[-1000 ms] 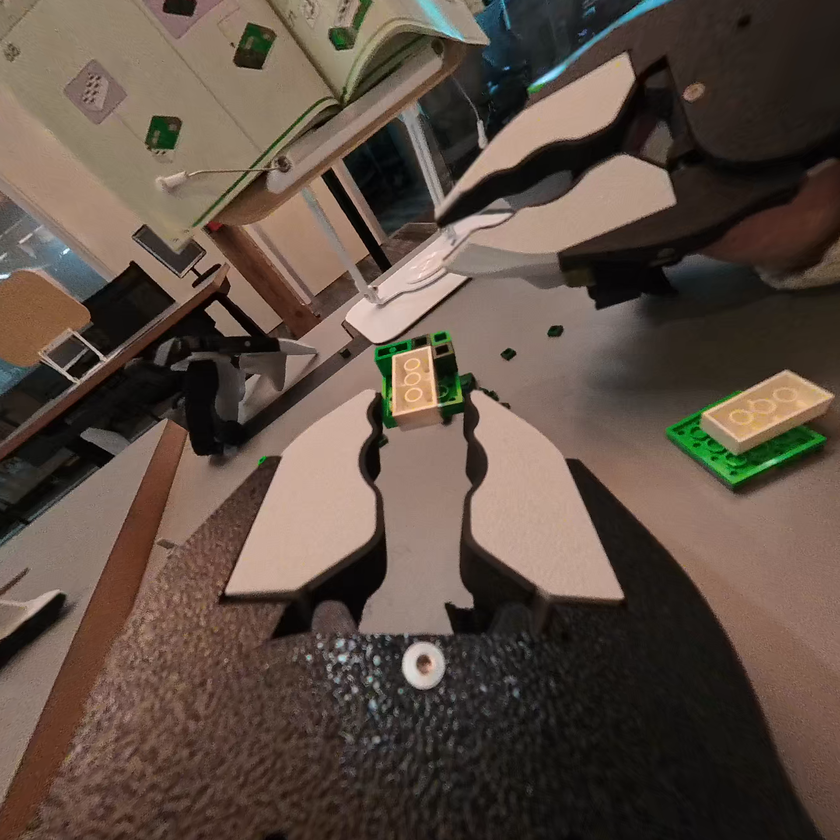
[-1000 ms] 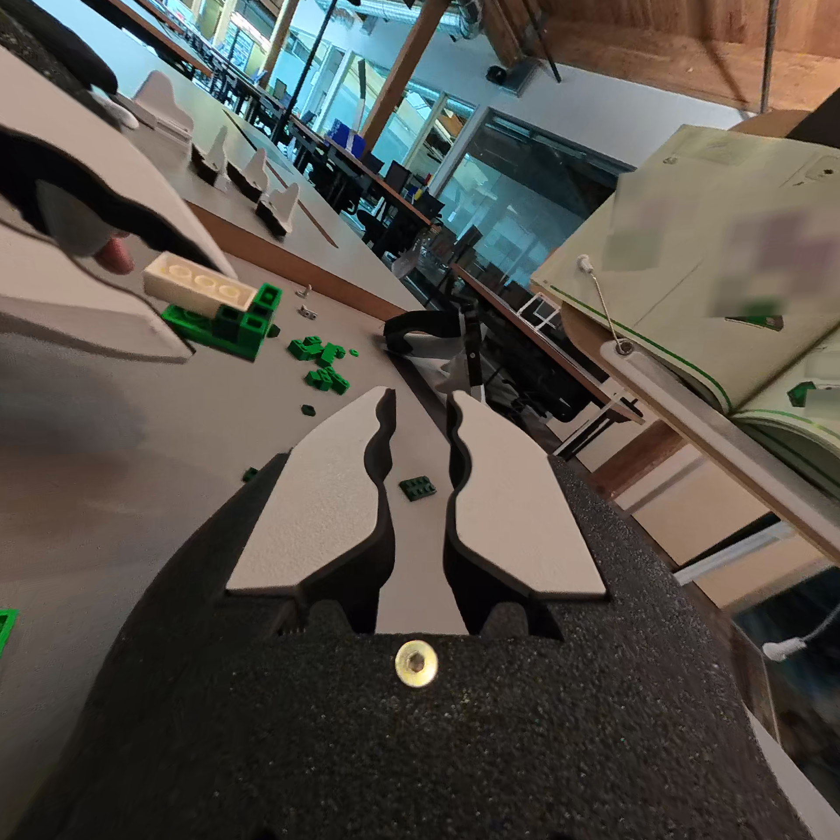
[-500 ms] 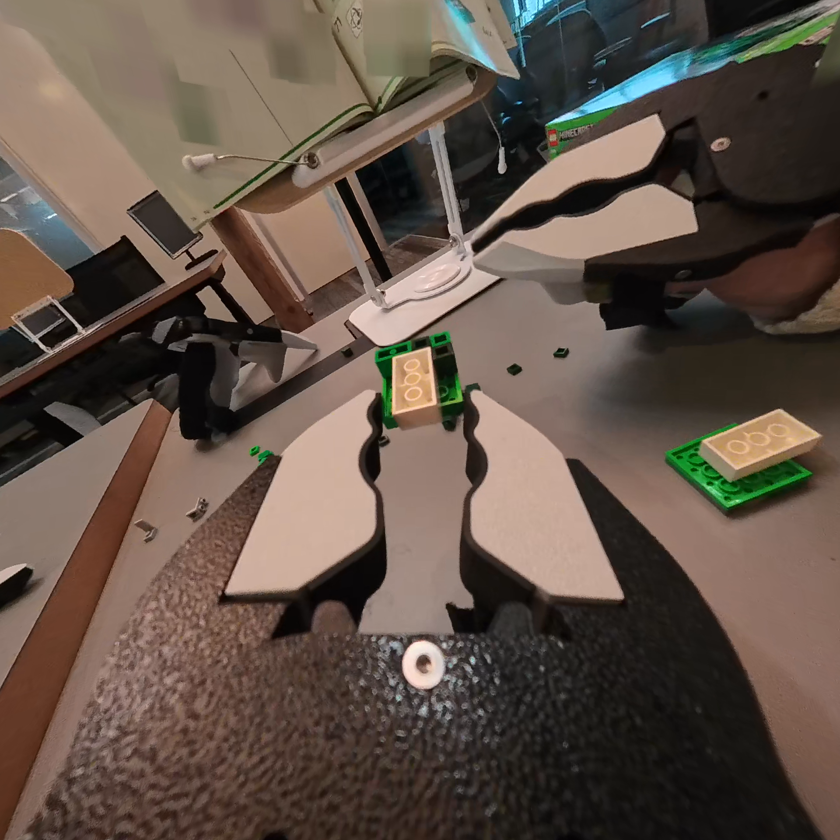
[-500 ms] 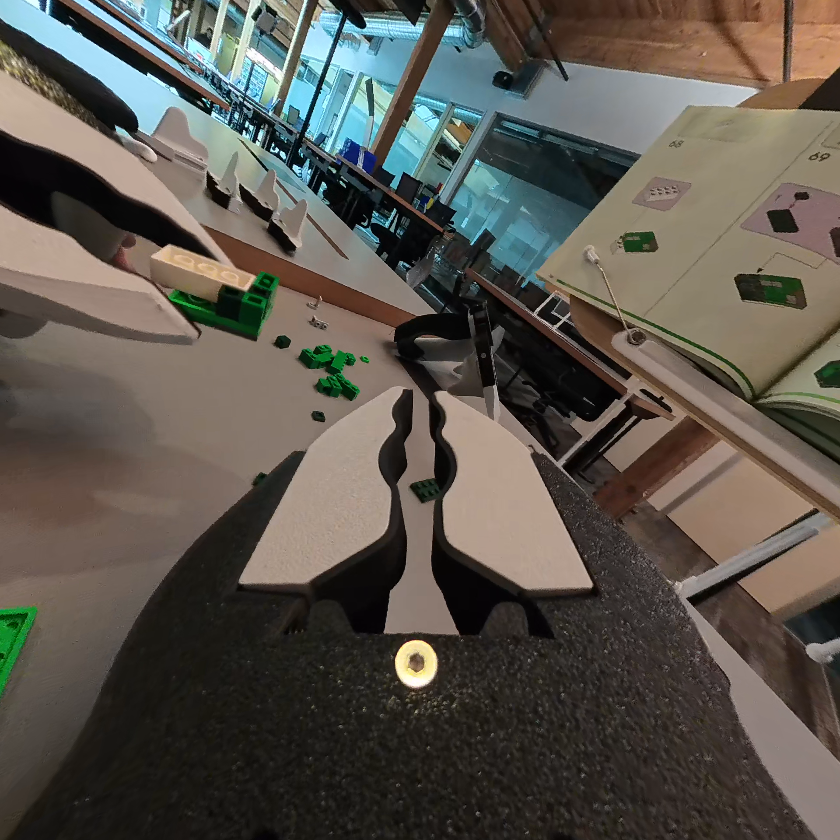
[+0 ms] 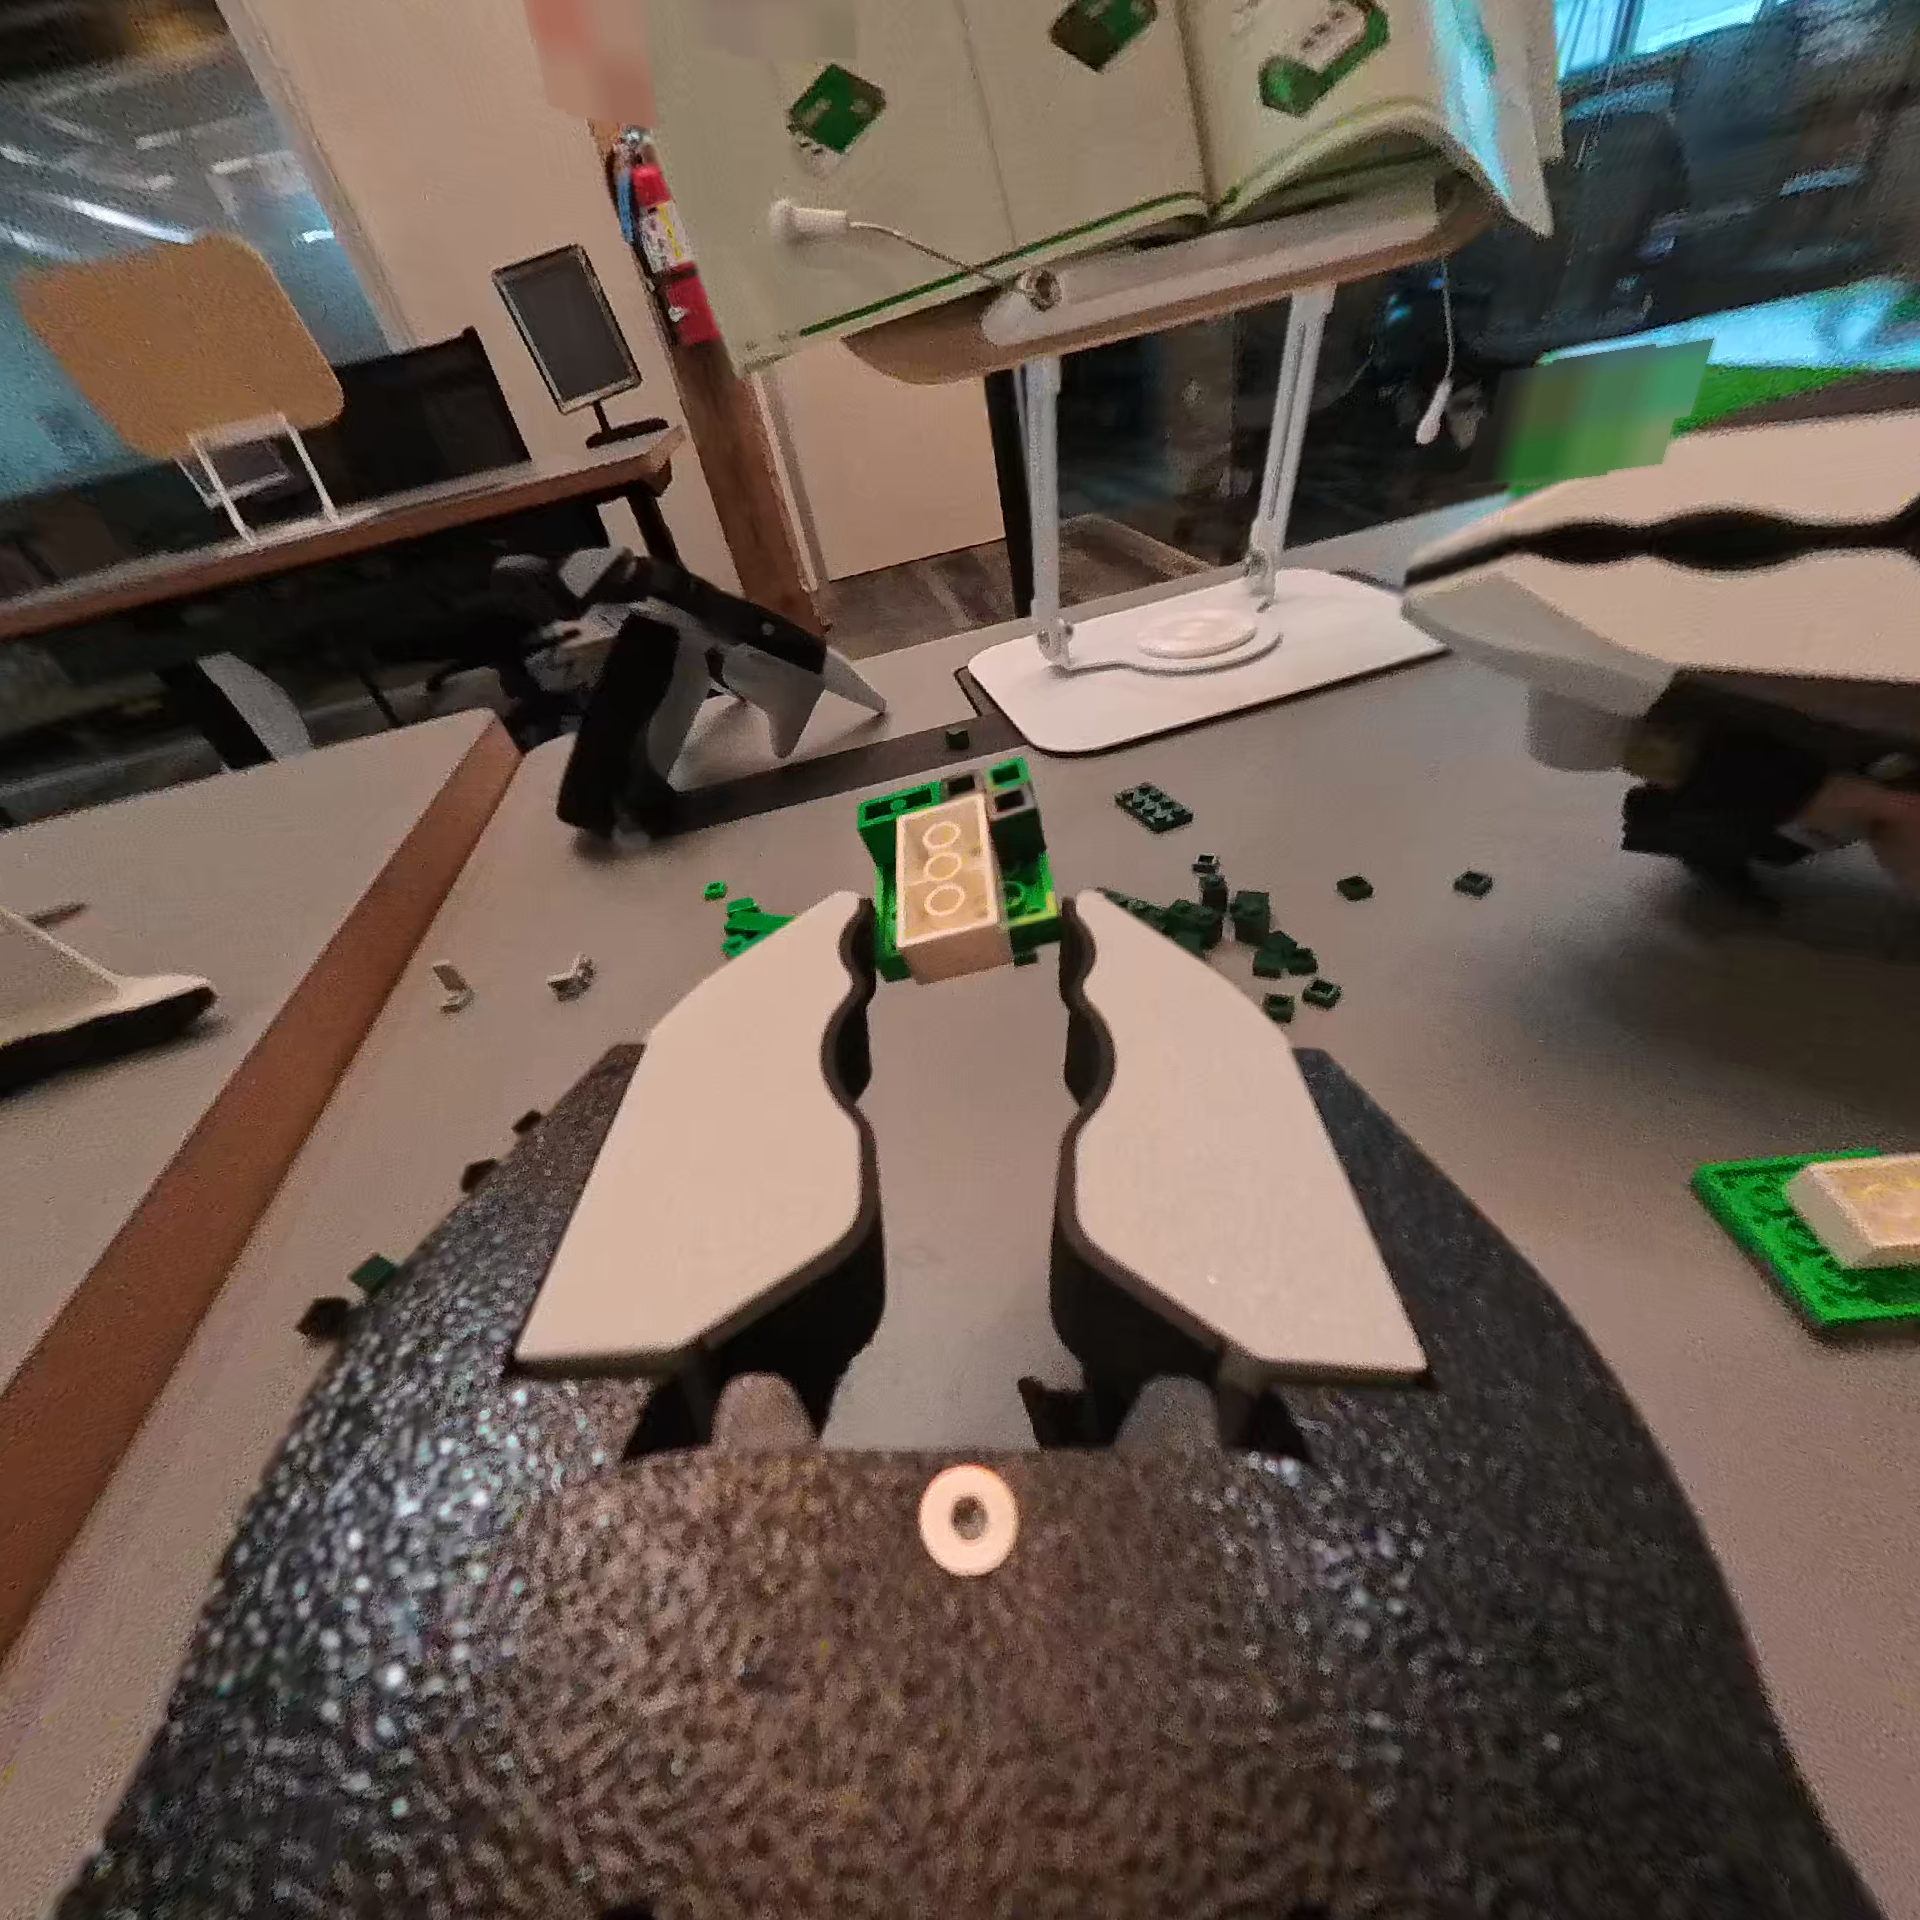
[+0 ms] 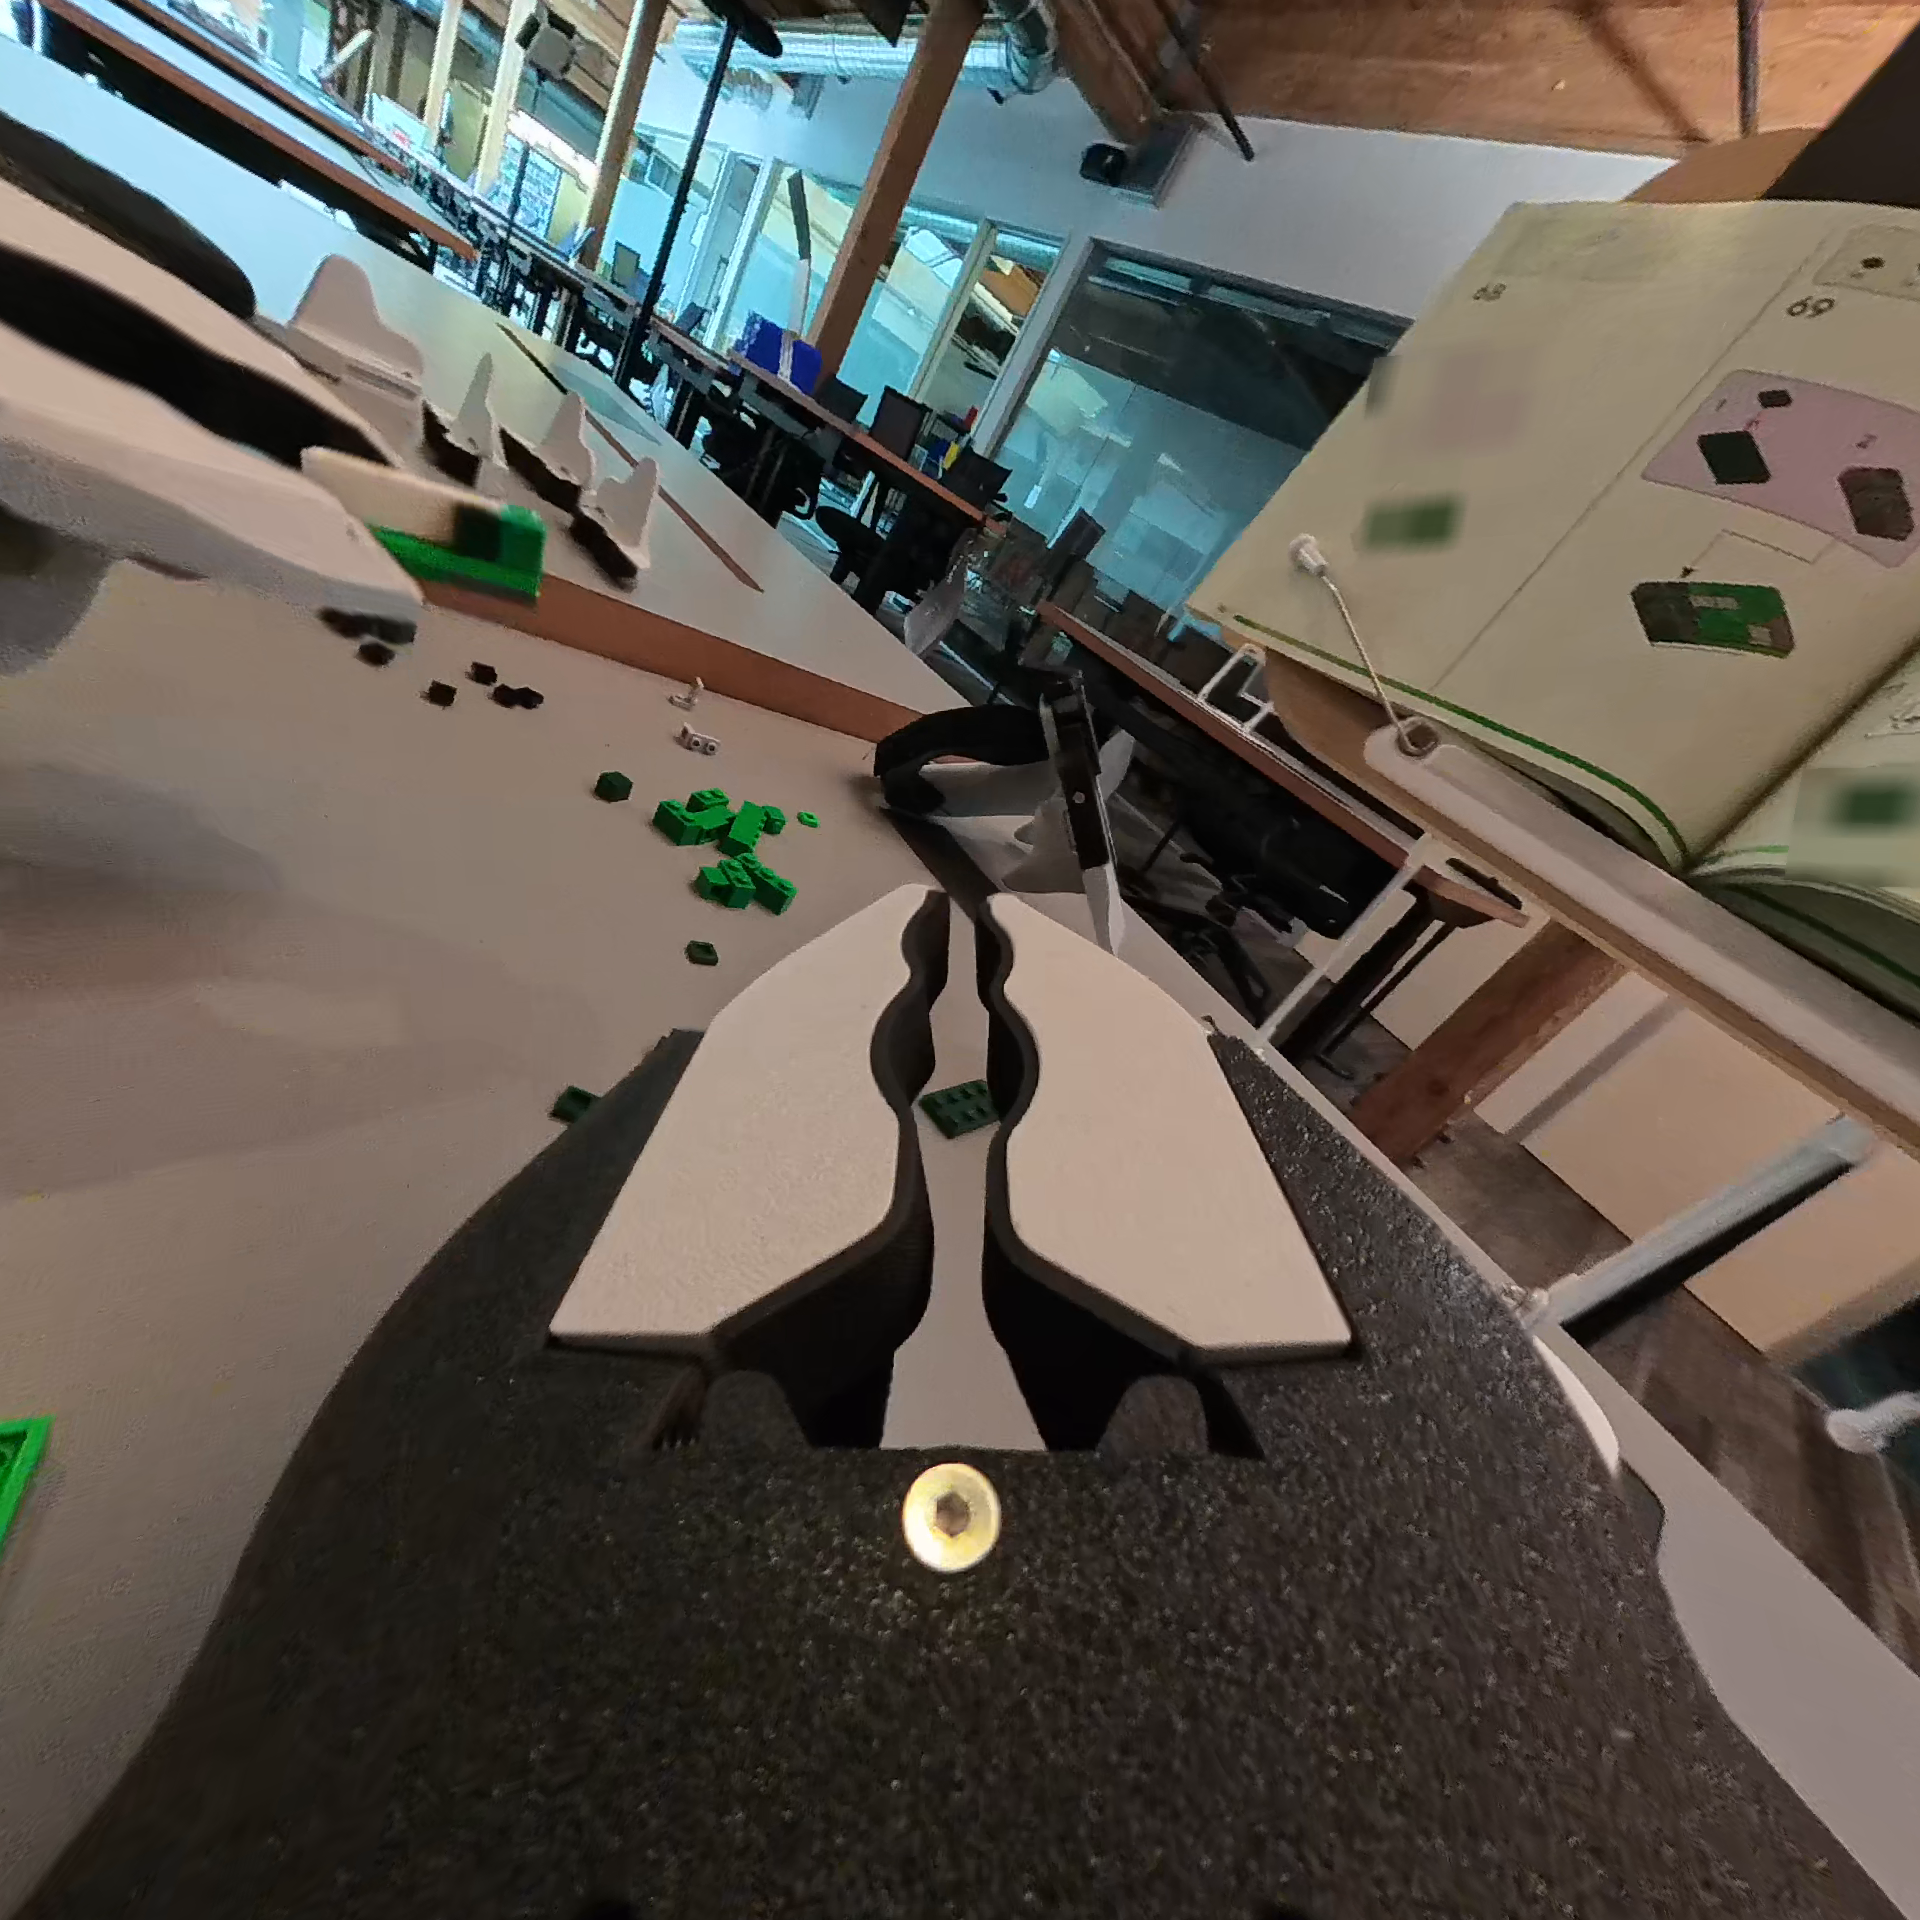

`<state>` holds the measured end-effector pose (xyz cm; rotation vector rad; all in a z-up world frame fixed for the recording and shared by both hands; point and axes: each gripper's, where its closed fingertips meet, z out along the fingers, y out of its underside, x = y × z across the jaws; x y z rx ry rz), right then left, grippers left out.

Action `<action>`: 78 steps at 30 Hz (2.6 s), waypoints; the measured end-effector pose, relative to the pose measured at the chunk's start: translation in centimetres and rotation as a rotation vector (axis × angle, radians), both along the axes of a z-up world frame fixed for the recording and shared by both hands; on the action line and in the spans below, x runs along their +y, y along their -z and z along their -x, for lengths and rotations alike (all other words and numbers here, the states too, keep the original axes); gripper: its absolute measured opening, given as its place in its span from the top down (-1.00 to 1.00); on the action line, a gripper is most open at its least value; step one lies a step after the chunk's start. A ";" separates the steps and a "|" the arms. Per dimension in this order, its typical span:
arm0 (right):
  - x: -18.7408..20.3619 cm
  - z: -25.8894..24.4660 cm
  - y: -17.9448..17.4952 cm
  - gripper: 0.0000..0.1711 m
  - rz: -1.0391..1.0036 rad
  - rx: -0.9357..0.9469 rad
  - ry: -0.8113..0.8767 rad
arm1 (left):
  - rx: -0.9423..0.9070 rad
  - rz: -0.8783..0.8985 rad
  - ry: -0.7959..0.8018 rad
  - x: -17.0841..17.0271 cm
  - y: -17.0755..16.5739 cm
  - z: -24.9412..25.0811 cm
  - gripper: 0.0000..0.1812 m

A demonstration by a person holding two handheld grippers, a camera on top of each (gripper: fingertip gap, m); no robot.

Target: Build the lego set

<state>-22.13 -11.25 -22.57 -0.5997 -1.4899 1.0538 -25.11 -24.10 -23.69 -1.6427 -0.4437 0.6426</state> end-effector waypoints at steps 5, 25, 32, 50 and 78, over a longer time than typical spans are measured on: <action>-0.6 -0.1 0.2 0.96 -0.045 0.005 -0.012 | -0.009 -0.001 -0.061 -1.3 -0.1 1.1 0.63; 2.0 0.8 1.0 1.00 0.004 -0.078 0.135 | -0.062 -0.025 -0.302 -8.1 0.0 5.6 0.63; -2.9 1.3 2.9 0.98 0.003 -0.330 -0.107 | -0.040 -0.096 -0.291 -9.3 -0.5 6.9 0.63; -7.6 14.6 7.4 1.00 -0.237 -1.553 -0.123 | 0.068 0.016 -0.216 -7.1 -0.3 5.8 0.63; -12.9 6.7 4.3 0.88 -0.276 -1.110 -0.696 | 0.038 -0.017 -0.182 -6.9 -0.4 5.6 0.63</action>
